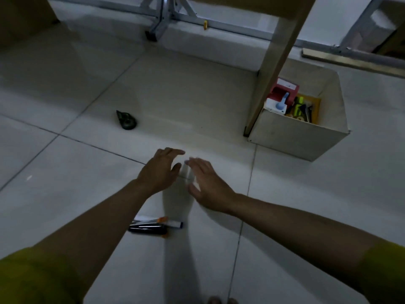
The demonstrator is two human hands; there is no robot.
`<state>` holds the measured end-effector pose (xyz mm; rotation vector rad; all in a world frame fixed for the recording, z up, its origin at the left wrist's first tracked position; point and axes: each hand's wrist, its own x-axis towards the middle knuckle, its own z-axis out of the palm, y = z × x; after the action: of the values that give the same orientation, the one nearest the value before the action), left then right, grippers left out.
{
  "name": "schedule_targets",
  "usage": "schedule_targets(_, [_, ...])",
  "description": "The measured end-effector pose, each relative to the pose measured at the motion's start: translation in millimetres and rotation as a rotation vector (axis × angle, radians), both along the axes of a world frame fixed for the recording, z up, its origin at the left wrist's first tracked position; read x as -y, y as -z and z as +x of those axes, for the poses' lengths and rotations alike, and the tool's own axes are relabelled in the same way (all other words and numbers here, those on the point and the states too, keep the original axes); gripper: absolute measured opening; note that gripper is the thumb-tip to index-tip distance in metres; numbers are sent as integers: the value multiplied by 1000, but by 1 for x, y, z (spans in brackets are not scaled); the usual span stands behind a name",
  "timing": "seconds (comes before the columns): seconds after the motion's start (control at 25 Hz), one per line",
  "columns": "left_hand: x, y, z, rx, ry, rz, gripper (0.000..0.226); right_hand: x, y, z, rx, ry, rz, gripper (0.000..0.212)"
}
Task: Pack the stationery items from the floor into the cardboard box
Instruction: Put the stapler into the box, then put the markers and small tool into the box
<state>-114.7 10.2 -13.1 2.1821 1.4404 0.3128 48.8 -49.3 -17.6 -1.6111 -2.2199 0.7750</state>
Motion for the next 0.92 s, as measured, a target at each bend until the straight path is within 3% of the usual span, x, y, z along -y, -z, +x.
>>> schedule_targets(0.12, [10,15,-20,6,-83,-66,35,2,7,-20,-4,-176,-78,55])
schedule_targets(0.24, [17,20,-31,39,-133,-93,37,8,8,-36,14,-347,-163,64])
schedule_targets(0.36, [17,24,-42,73,-158,-87,36,19,17,-52,116,-541,77,72])
schedule_targets(0.44, [15,28,-49,89,-164,-86,35,20,28,-60,177,-592,185,67])
schedule_targets(0.6, [12,33,-59,128,-206,-97,33,13,35,-62,85,-532,169,28])
schedule_targets(0.76, [11,31,-56,161,-223,-110,30,-4,32,-56,28,-310,100,31])
schedule_targets(0.92, [13,24,-49,208,-179,-164,42,-28,18,-47,-83,-99,33,32])
